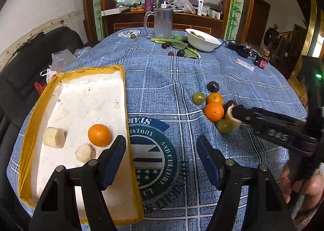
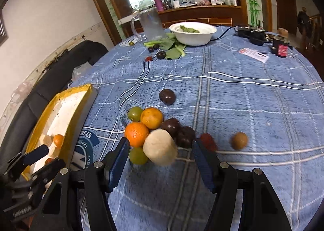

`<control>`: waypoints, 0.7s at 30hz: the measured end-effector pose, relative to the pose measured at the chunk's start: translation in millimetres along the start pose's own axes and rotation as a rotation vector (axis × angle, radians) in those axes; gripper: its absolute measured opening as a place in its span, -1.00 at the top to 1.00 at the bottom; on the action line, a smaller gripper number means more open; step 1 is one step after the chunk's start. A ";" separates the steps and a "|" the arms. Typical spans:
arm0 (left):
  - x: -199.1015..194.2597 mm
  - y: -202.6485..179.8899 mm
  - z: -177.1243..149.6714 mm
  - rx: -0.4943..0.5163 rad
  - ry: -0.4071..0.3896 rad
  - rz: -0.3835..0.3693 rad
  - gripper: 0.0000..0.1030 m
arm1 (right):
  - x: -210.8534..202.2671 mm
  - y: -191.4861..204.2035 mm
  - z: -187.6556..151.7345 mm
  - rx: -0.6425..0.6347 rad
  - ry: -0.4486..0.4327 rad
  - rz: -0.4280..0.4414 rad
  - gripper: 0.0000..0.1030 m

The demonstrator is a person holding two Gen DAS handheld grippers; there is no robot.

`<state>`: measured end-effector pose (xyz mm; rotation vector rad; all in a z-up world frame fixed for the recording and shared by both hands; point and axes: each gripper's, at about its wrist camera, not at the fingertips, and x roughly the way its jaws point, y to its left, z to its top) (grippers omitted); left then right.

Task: Organize fruits
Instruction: 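Move both grippers back to the fruit pile, then grasp a round pale piece with the right gripper while the left grasps an orange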

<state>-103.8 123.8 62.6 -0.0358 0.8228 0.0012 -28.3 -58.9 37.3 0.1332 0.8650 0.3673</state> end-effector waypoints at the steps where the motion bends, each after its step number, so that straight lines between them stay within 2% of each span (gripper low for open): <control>1: 1.4 -1.1 0.5 0.005 0.001 -0.004 -0.38 | 5.9 2.6 1.4 -0.004 0.009 -0.010 -0.32; 4: 7.3 -5.1 1.7 0.021 0.014 -0.020 -0.38 | 11.5 9.0 2.5 -0.028 -0.005 -0.059 -0.22; 5: 9.9 -6.7 2.9 0.026 0.019 -0.024 -0.38 | 12.9 10.1 2.9 -0.035 -0.003 -0.069 -0.10; 6: 11.4 -7.8 3.3 0.028 0.022 -0.026 -0.38 | 15.7 10.0 2.6 -0.042 0.011 -0.082 0.24; 10: 17.7 -10.1 8.6 0.013 0.037 -0.065 -0.28 | 12.0 12.6 -2.8 -0.063 0.003 -0.084 0.27; 14: 24.8 -11.5 19.8 0.006 0.066 -0.099 0.02 | -0.4 7.6 -10.2 -0.047 -0.027 -0.068 0.27; 19: 40.7 -22.2 34.7 -0.007 0.089 -0.150 0.04 | -10.1 -10.4 -10.3 0.026 -0.067 -0.037 0.29; 21: 49.7 -29.6 37.8 -0.008 0.107 -0.181 0.04 | -8.4 -19.6 -8.1 0.059 -0.059 0.013 0.29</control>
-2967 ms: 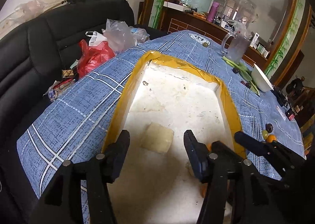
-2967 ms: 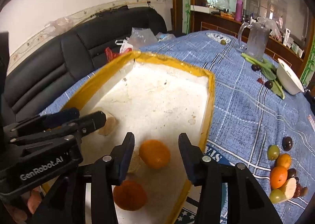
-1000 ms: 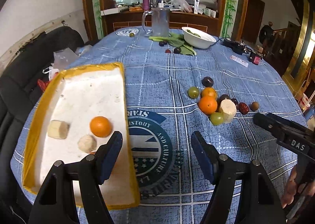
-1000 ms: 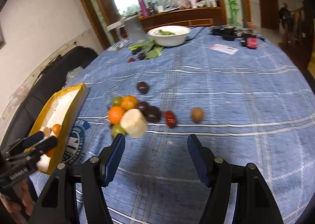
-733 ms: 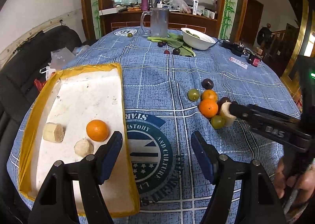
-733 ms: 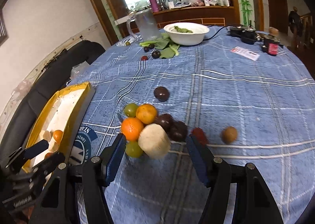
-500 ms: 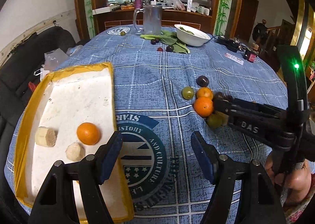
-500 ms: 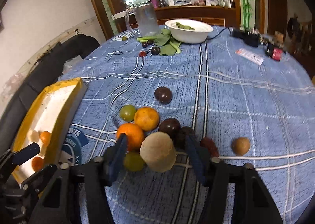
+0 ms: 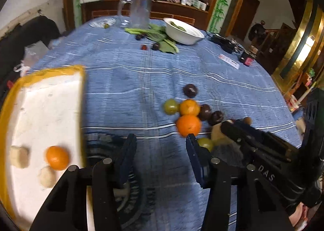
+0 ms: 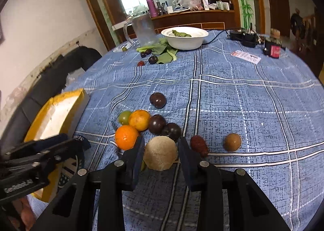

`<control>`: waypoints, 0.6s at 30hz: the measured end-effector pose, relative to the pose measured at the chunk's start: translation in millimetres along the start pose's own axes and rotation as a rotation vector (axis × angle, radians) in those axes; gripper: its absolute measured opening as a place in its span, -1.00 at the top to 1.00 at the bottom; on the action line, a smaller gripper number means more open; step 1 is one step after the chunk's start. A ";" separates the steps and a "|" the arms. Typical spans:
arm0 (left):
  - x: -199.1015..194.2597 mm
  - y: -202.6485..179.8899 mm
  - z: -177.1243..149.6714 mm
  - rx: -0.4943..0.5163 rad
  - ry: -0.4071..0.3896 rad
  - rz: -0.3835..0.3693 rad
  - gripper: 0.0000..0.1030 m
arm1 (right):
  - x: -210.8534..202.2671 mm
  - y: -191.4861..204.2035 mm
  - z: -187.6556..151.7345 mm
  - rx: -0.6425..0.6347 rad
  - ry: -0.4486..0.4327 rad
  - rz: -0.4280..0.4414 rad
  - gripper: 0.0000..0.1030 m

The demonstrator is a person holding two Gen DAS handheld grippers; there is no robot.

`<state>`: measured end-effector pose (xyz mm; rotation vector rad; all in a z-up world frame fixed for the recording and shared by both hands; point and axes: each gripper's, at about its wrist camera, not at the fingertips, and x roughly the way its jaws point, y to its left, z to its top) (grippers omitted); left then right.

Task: Organize fruits
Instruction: 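Grasp a round pale piece with the right gripper while the left grasps an orange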

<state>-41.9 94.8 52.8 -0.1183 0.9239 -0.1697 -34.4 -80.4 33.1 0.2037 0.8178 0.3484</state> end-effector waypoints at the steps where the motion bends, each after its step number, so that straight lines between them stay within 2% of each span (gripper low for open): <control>1: 8.1 -4.8 3.0 0.004 0.011 -0.018 0.05 | 0.6 -2.7 0.3 0.015 0.005 0.017 0.29; 3: 18.2 -11.0 6.6 0.014 0.021 -0.025 0.28 | 0.6 -7.6 0.7 0.042 0.011 0.043 0.29; 5: 29.7 -17.4 11.0 0.031 0.033 -0.040 0.41 | 0.5 -11.8 0.9 0.064 0.014 0.061 0.29; 12: 48.9 -33.5 19.0 0.119 0.023 -0.088 0.46 | 1.0 -23.0 0.4 0.128 0.028 0.118 0.28; 18: 50.5 -30.9 20.3 0.119 0.014 -0.102 0.44 | 8.1 -30.6 -0.6 0.182 0.062 0.184 0.24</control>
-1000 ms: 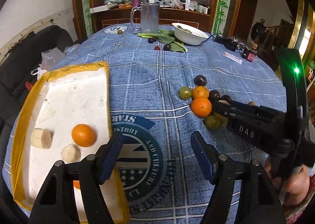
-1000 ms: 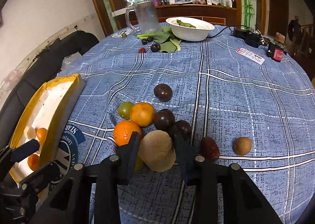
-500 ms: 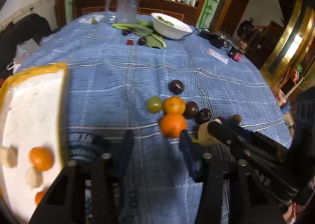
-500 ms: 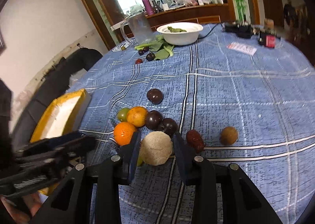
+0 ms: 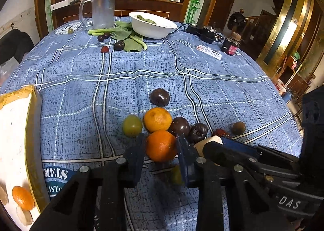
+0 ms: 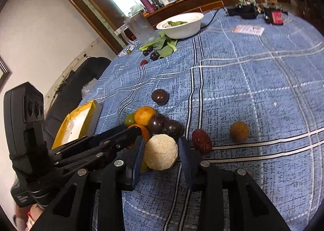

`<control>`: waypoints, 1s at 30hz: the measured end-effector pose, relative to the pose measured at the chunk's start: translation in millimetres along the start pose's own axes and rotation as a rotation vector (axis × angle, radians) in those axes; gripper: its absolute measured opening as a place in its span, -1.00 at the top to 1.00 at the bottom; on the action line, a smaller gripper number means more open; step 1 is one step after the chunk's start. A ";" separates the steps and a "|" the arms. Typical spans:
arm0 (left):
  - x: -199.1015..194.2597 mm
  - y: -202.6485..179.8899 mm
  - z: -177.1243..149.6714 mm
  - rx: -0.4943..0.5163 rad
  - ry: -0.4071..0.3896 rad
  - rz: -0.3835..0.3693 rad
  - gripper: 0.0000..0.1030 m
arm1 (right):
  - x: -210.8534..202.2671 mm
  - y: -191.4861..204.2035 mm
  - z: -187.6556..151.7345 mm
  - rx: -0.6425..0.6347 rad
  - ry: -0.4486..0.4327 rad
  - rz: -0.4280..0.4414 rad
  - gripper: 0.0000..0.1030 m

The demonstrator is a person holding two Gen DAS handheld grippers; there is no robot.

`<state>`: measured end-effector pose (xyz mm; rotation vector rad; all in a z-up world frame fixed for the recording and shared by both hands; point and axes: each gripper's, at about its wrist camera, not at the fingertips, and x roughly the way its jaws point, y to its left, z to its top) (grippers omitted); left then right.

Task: Organize fruits
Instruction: 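Grasp a round pale piece with the right gripper while the left grasps an orange, then carry the orange over the tray and open the left gripper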

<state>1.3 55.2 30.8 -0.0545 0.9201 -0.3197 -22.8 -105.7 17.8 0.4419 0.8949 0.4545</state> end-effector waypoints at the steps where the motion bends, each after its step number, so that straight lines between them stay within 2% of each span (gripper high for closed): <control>1: -1.9 3.4 -1.8 -0.017 0.002 -0.014 0.45 | 1.7 -1.3 0.0 0.009 0.009 0.014 0.24; 3: -5.3 10.7 -5.3 -0.046 0.006 -0.034 0.46 | 2.7 1.0 -1.0 -0.003 0.015 0.012 0.24; 9: -7.6 20.2 -5.3 -0.089 0.010 -0.060 0.53 | 11.4 24.2 -7.5 -0.138 0.023 -0.069 0.20; 12: -5.0 23.1 -2.6 -0.119 0.019 -0.075 0.49 | 14.3 26.4 -9.4 -0.161 0.027 -0.081 0.20; 23: 5.0 1.5 3.3 -0.007 0.038 -0.013 0.40 | 7.6 37.2 -14.8 -0.236 0.015 -0.126 0.22; 26: 15.5 -0.1 3.8 0.023 0.076 0.015 0.33 | 7.8 40.0 -19.3 -0.250 0.031 -0.128 0.22; 28: 21.1 9.4 3.2 -0.031 0.105 -0.038 0.32 | 6.6 39.6 -21.4 -0.248 0.034 -0.129 0.22; 30: 19.4 12.6 2.2 -0.047 0.095 -0.047 0.32 | 4.6 37.5 -21.6 -0.235 0.028 -0.120 0.22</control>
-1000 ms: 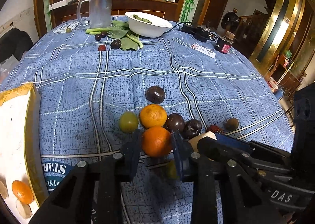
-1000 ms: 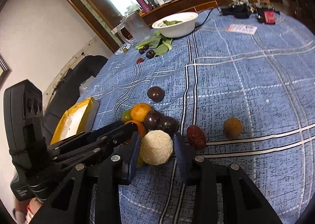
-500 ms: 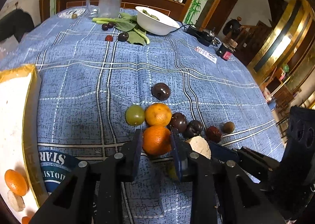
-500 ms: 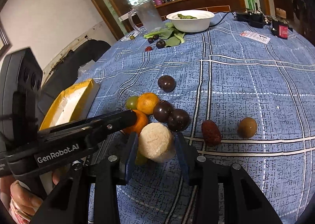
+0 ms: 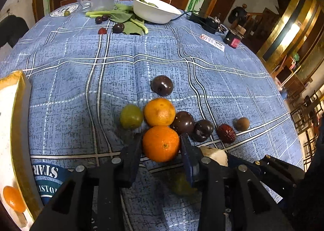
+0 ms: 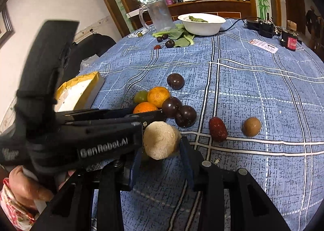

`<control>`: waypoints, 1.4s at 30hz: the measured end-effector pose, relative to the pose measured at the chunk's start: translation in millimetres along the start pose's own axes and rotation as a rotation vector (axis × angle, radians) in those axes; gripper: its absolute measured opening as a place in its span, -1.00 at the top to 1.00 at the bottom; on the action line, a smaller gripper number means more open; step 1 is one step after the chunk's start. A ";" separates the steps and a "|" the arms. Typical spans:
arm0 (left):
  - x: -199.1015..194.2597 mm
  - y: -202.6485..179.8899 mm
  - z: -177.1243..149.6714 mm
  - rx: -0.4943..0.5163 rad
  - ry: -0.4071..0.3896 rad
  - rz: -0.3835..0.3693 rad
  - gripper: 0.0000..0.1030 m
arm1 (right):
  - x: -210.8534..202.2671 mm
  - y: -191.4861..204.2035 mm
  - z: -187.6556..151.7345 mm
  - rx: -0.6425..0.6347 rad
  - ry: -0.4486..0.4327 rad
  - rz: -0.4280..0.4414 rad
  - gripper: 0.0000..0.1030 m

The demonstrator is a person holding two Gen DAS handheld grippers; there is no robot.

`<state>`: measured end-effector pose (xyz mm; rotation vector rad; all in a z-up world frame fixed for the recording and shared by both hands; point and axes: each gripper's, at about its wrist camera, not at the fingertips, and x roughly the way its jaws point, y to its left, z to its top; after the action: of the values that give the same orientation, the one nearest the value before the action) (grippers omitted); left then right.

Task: Organize fruits
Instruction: 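Carry the orange over the tray and open the left gripper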

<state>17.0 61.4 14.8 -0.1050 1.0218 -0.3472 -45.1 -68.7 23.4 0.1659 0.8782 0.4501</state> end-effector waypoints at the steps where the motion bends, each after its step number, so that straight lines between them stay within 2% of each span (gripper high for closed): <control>1: -0.9 0.2 -1.2 -0.003 -0.007 0.004 0.33 | 0.3 -0.7 0.3 0.005 0.000 0.004 0.22; 4: -6.2 -1.6 -7.3 -0.001 -0.030 0.035 0.34 | 1.2 -3.1 1.5 0.022 0.000 0.015 0.22; 8: -24.2 2.1 -13.9 -0.039 -0.074 0.037 0.34 | 1.8 -6.0 3.3 0.039 -0.003 0.026 0.23; 13: -70.8 17.3 -30.0 -0.084 -0.159 0.071 0.33 | -3.1 -3.7 4.1 0.040 -0.034 0.019 0.24; 18: -120.9 60.0 -55.9 -0.164 -0.227 0.175 0.33 | -14.3 4.3 6.6 0.036 -0.083 0.036 0.27; 19: -128.4 69.1 -60.7 -0.184 -0.234 0.190 0.33 | -17.4 9.5 6.7 0.028 -0.088 0.051 0.38; 23: -153.0 116.3 -82.1 -0.301 -0.253 0.234 0.32 | -20.5 34.2 3.5 -0.031 -0.077 0.043 0.39; 27: -167.4 147.5 -106.1 -0.385 -0.267 0.250 0.32 | -19.8 36.4 3.5 -0.016 -0.071 0.015 0.40; 31: -178.8 157.4 -123.4 -0.390 -0.287 0.283 0.32 | -24.3 23.7 0.1 0.031 -0.049 0.015 0.41; 35: -177.8 162.8 -132.2 -0.399 -0.283 0.333 0.32 | -30.6 13.2 -7.3 0.092 -0.031 0.051 0.44; 36: -178.1 164.6 -134.3 -0.401 -0.282 0.338 0.32 | -33.0 12.9 -9.1 0.102 -0.032 0.060 0.51; 38: -176.6 167.5 -137.1 -0.405 -0.276 0.349 0.32 | -36.0 16.7 -10.4 0.097 -0.031 0.063 0.59; 42: -176.1 168.1 -139.6 -0.400 -0.274 0.362 0.32 | -37.0 30.6 -10.6 0.058 -0.031 0.033 0.62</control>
<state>-145.4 288.3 44.3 -0.3139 0.8064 0.2016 -83.2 -58.2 52.6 0.2399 0.8590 0.4519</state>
